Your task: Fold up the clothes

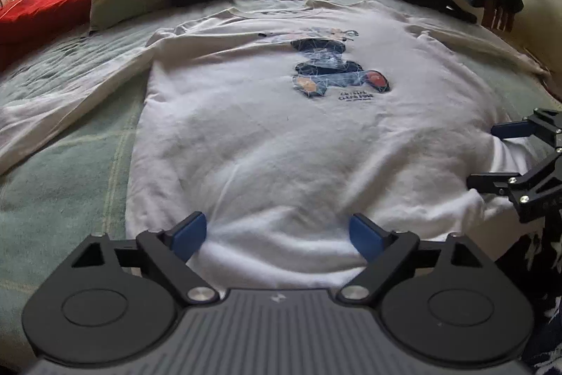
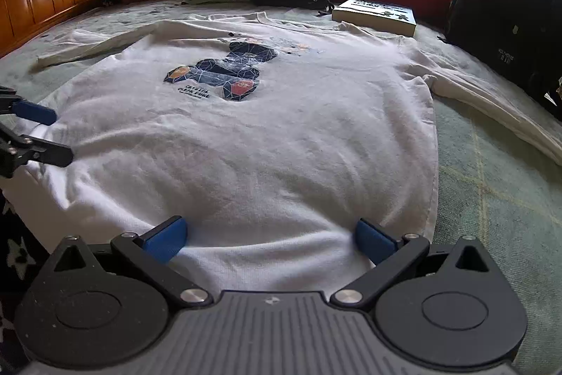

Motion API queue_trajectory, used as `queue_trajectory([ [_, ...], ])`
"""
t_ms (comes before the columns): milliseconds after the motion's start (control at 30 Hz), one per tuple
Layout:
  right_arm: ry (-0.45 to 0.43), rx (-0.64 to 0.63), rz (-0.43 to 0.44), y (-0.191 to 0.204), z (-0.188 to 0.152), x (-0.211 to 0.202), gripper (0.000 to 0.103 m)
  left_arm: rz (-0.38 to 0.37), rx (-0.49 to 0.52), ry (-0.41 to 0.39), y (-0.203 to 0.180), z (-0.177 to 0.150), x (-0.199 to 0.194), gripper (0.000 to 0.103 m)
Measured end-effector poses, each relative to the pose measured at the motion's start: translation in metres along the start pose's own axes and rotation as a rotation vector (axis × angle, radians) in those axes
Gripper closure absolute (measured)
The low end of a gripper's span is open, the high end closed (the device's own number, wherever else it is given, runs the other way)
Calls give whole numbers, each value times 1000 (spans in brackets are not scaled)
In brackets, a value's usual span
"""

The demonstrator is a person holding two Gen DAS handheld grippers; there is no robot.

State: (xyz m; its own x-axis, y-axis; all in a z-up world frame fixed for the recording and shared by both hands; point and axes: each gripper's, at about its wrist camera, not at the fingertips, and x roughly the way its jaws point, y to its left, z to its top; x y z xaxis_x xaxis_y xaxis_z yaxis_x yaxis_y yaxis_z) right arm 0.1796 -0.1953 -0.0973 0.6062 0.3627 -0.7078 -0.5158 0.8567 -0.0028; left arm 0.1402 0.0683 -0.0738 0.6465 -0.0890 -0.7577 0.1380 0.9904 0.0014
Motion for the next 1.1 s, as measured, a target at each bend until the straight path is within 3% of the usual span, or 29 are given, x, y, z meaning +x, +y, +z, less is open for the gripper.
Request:
queue_trajectory([
  [433, 34, 23, -36, 5, 7, 4, 0, -8, -22, -51, -3, -8, 5, 2],
  [633, -26, 24, -26, 3, -3, -1, 0, 12, 6, -31, -8, -4, 6, 1],
  [733, -57, 27, -25, 3, -8, -3, 0, 10, 17, -7, -11, 9, 3, 1],
  [900, -66, 32, -30, 3, -8, -3, 0, 3, 60, -75, -25, 46, -5, 1],
  [1100, -79, 39, -34, 4, -10, -5, 0, 14, 82, -99, -49, 87, 4, 1],
])
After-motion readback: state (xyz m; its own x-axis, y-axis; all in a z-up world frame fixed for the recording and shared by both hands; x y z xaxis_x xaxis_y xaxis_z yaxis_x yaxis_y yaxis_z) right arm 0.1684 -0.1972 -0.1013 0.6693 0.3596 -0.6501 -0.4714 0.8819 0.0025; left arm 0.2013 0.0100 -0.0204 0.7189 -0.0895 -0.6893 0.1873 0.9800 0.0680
